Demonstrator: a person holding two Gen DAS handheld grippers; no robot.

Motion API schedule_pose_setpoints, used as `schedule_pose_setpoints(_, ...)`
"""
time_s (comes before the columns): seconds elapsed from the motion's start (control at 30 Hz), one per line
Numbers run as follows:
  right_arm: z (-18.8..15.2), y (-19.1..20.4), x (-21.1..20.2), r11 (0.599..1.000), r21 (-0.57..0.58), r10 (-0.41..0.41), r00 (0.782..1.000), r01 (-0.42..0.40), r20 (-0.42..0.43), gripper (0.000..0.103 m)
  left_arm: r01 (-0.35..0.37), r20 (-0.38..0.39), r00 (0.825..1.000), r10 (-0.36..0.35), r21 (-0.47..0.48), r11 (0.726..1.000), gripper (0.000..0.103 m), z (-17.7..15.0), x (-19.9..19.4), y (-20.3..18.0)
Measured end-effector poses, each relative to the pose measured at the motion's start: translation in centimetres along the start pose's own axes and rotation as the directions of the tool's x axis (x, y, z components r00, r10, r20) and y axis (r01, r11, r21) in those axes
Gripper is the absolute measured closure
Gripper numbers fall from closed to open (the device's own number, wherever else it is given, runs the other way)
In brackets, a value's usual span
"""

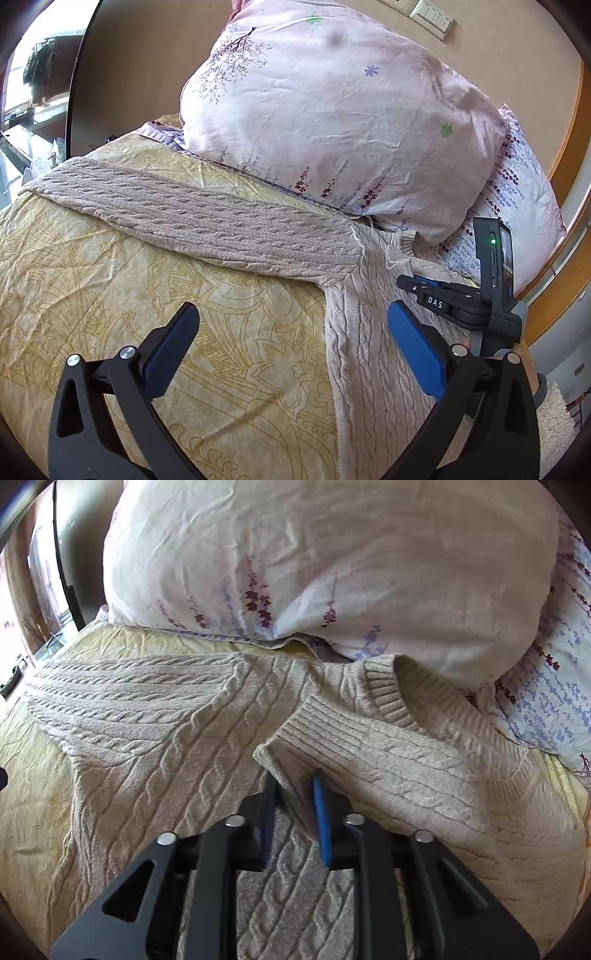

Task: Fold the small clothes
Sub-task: 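Lay the sleeve cuff near the collar and open the right tool, then grasp the other sleeve cuff with the left tool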

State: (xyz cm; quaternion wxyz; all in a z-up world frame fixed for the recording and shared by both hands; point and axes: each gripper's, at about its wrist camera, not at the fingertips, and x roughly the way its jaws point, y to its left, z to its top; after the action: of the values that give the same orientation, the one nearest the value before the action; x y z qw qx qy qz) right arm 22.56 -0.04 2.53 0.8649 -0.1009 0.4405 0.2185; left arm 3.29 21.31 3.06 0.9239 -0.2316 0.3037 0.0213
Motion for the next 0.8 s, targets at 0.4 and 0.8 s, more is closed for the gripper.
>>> schedule_pose_setpoints(0.4,-0.2,-0.4,-0.5,0.937,0.16,0.312,0.95,-0.312,0.026,0.095,0.062,-0.01,0.998,-0.064,-0.113,0.992,0.002,0.8,0.2,2.5)
schedule_pose_setpoints(0.8,-2.5,-2.0,-3.1,0.825,0.28,0.497,0.866,-0.491,0.055,0.068,0.103,-0.035,0.992,-0.119,-0.304,0.947,0.002,1.6,1.1,5.9)
